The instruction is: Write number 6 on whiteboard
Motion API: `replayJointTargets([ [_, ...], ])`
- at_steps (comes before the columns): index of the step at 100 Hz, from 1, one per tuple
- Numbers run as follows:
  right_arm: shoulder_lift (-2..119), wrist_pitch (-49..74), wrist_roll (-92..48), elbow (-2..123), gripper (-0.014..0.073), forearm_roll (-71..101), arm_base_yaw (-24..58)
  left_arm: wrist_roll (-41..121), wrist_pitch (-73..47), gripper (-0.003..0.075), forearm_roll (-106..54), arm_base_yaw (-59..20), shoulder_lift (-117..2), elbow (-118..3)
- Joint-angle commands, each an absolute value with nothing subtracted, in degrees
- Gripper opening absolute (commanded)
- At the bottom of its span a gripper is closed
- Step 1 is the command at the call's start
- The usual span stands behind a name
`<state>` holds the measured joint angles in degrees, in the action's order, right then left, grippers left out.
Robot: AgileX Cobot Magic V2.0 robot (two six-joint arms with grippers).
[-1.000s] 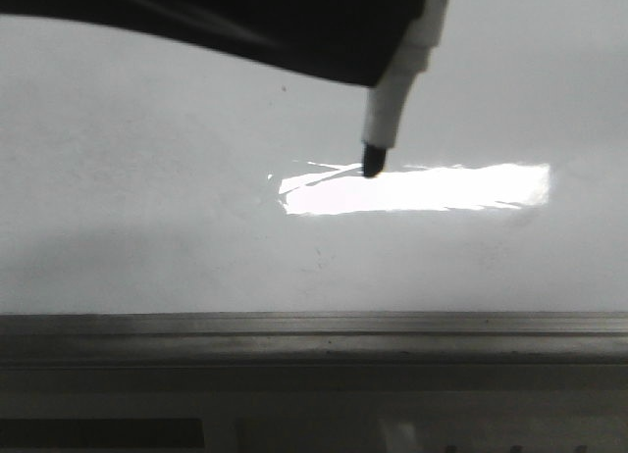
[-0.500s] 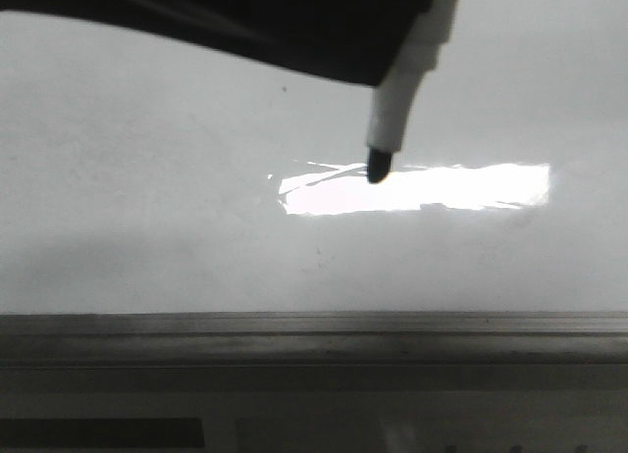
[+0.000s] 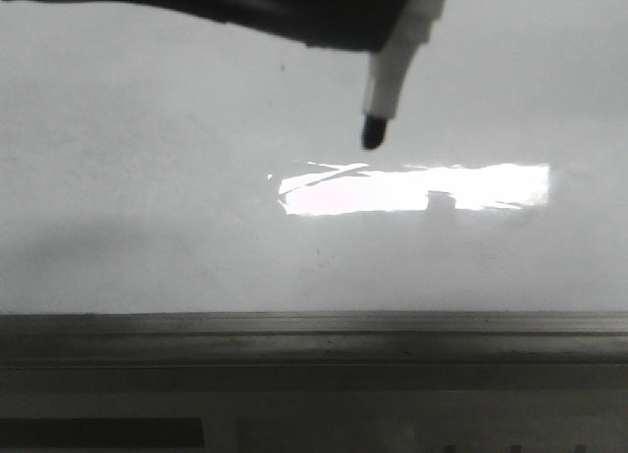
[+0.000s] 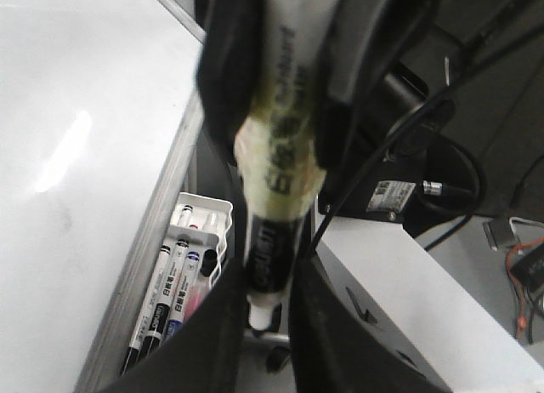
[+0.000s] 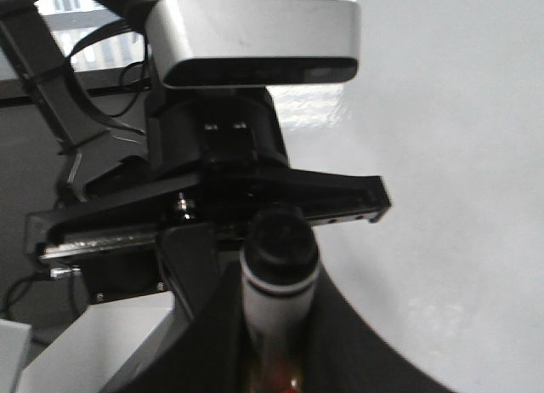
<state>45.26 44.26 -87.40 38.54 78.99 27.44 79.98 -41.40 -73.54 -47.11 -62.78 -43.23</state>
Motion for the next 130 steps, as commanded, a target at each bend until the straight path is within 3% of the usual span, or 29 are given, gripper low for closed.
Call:
replayJointTargets([
  [1, 42.44, 38.45, -87.68, 40.39, -0.0032, 79.86, 27.34, 76.40, -40.82, 0.0258, -77.41, -47.66, -59.66, -44.88],
  [6, 40.45, 36.50, -87.68, 39.84, -0.0032, 78.45, 27.34, 75.12, -39.33, 0.0354, -77.41, -47.66, -58.09, -44.88],
  [11, 38.77, 35.34, -87.68, 39.13, -0.0032, 77.63, 27.34, 74.33, -38.19, 0.0403, -77.41, -47.66, -56.15, -44.66],
  [30, 33.01, 31.23, -87.68, 35.12, -0.0032, 75.18, 27.34, 70.25, -30.94, 0.0400, -77.30, -47.66, -44.20, -40.05],
  [49, 32.12, 19.48, -95.94, 33.40, -0.0032, 74.74, 27.34, 66.82, -10.18, 0.0235, -79.28, -47.66, -28.67, -30.50],
  [60, 33.62, 11.98, -101.43, 33.74, -0.0032, 74.93, 27.34, 66.82, -4.76, 0.0139, -82.98, -47.66, -23.05, -25.88],
  [77, 38.54, 18.57, -101.74, 35.90, -0.0032, 78.58, 27.34, 66.82, -4.49, 0.0022, -86.29, -47.66, -19.25, -21.55],
  [88, 42.64, 25.41, -104.05, 37.27, -0.0034, 78.78, 27.34, 66.82, -5.09, -0.0012, -86.69, -47.66, -19.36, -20.92],
  [99, 45.31, 22.04, -109.78, 37.92, -0.0036, 85.36, 27.34, 66.82, -5.52, -0.0020, -86.69, -47.66, -19.36, -20.83],
  [117, 47.05, 20.18, -132.48, 37.92, -0.0036, 106.94, 27.34, 66.82, -5.66, -0.0020, -86.69, -47.66, -19.36, -20.83],
  [130, 47.05, 23.41, -133.38, 38.16, -0.0036, 106.94, 27.34, 66.82, -5.79, -0.0020, -86.69, -47.66, -19.36, -20.83],
])
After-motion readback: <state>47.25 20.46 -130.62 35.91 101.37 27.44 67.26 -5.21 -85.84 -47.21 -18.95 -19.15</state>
